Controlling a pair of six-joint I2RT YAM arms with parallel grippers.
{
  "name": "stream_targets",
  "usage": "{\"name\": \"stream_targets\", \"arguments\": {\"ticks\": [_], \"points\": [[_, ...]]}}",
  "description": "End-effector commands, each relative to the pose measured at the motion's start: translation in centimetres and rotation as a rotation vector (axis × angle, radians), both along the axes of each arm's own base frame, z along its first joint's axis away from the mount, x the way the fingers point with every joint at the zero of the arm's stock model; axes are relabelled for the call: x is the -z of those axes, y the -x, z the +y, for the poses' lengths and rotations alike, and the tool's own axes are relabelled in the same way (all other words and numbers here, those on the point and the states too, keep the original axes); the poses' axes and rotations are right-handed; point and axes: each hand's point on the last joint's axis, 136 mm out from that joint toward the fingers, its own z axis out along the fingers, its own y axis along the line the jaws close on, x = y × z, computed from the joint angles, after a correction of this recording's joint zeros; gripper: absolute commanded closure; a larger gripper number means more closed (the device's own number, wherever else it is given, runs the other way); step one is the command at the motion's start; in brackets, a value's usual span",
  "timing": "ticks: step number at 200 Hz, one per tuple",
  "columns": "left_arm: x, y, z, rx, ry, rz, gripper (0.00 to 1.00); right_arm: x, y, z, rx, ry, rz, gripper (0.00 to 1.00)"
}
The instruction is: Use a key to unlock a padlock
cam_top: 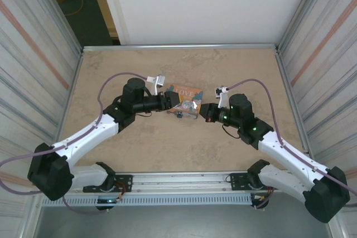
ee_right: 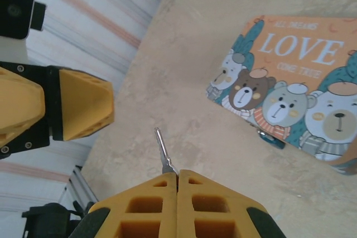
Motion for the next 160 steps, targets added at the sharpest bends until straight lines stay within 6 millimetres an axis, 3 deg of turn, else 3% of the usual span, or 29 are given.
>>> {"name": "stream_targets", "arguments": {"ticks": [1,89,99,160], "points": [[-1.8,0.1,-1.2,0.051,0.027,-0.07,0.48,-2.9,0.0,1.3,-0.044,-0.053,-0.079,1.0],[-0.8,0.2,-3.2,0.096,0.026,-0.048,0.56,-4.1,0.4,3.0,-0.095,-0.077,-0.103,1.0],[-0.8,0.3,-3.3,0.098,0.027,-0.046,0.58,-3.3,0.1,3.3,-0.099,-0.063,-0.083,1.0],[-0.3,0.2,-3.5,0.105,0.024,-0.041,0.77,-3.0,0.1,3.6,-0.104,-0.057,-0.073,1.0]]}}
